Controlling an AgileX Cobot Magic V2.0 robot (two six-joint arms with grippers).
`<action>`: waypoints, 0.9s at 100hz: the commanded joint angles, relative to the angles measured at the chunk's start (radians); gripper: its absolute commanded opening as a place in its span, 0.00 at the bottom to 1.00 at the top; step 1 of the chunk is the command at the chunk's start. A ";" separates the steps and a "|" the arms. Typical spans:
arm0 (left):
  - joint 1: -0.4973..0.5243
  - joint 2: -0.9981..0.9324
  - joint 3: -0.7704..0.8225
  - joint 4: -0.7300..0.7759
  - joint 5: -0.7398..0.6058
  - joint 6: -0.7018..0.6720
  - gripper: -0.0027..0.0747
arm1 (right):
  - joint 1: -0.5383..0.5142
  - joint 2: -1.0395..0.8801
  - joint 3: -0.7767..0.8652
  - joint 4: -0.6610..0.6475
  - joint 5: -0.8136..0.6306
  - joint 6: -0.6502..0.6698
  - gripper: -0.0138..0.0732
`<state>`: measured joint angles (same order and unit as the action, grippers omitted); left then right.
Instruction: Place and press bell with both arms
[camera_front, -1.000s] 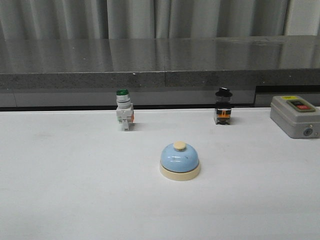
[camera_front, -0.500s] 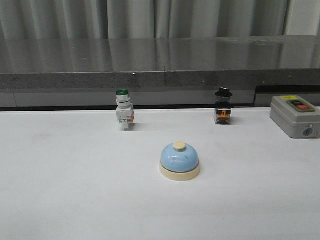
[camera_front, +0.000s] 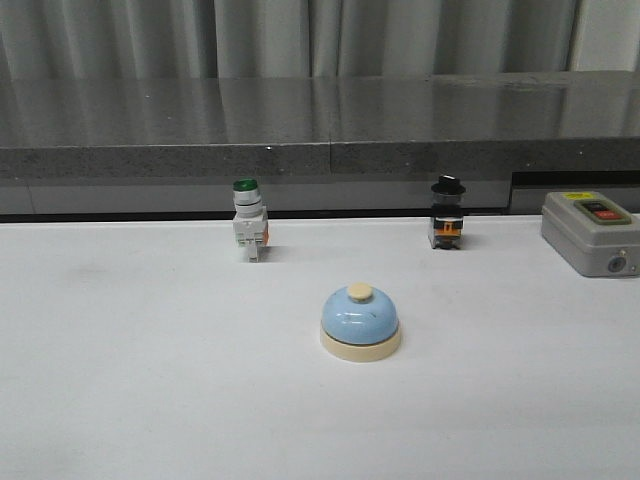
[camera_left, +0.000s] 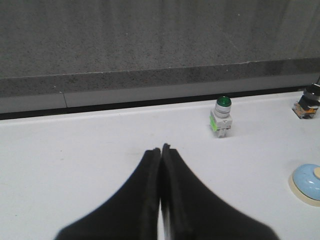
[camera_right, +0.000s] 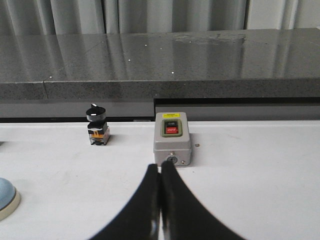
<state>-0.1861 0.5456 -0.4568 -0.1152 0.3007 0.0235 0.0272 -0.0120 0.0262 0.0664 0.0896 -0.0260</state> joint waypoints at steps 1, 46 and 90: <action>0.017 -0.077 0.072 0.010 -0.148 -0.009 0.01 | -0.003 -0.017 -0.014 0.003 -0.084 -0.004 0.08; 0.045 -0.570 0.460 0.053 -0.263 -0.015 0.01 | -0.003 -0.017 -0.014 0.003 -0.084 -0.004 0.08; 0.045 -0.580 0.500 0.081 -0.261 -0.015 0.01 | -0.003 -0.016 -0.014 0.003 -0.084 -0.004 0.08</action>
<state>-0.1440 -0.0053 0.0014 -0.0369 0.1196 0.0173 0.0272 -0.0120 0.0262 0.0664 0.0896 -0.0260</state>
